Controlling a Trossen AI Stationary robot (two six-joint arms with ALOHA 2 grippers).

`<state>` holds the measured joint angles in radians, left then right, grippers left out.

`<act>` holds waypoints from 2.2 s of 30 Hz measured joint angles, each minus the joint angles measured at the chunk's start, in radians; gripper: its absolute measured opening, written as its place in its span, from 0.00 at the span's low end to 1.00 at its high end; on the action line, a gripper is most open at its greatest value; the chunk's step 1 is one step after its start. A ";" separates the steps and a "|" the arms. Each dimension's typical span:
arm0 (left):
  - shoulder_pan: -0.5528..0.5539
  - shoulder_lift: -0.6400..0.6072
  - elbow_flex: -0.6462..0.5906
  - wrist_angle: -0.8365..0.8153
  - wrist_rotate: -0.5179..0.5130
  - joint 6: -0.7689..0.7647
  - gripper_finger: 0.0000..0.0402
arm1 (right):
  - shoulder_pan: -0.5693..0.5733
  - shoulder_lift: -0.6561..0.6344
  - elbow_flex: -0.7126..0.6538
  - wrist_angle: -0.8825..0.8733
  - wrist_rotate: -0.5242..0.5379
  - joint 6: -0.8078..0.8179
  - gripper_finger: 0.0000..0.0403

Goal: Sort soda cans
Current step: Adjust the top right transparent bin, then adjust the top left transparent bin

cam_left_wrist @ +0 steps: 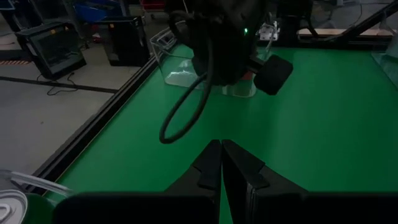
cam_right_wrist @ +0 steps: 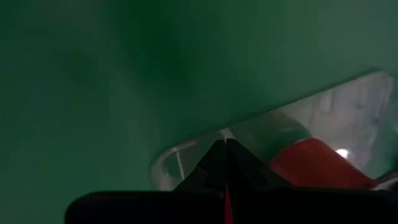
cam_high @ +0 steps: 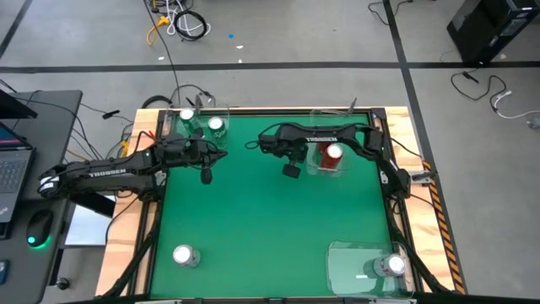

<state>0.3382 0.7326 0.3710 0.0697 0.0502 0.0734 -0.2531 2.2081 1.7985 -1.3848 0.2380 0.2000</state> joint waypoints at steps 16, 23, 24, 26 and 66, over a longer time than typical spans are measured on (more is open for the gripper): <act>0.000 0.000 0.000 -0.039 -0.004 0.000 0.05 | -0.017 -0.039 -0.068 -0.055 0.086 -0.016 0.00; 0.000 0.000 0.095 -0.263 -0.171 -0.027 0.01 | -0.011 -0.170 -0.069 0.020 0.084 -0.025 0.00; 0.000 0.000 0.121 -0.308 -0.215 -0.032 0.01 | -0.011 -0.198 -0.069 0.040 0.079 -0.023 0.00; 0.000 0.000 0.173 -0.410 -0.321 -0.053 0.01 | -0.009 -0.259 -0.069 0.088 0.070 -0.019 0.00; 0.092 0.507 0.350 -0.522 -0.372 -0.098 0.24 | 0.031 -0.576 -0.069 0.194 -0.067 -0.378 0.00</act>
<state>0.4301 1.2400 0.7206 -0.4526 -0.3218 -0.0246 -0.2216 1.6325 1.7294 -1.1906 0.1706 -0.1777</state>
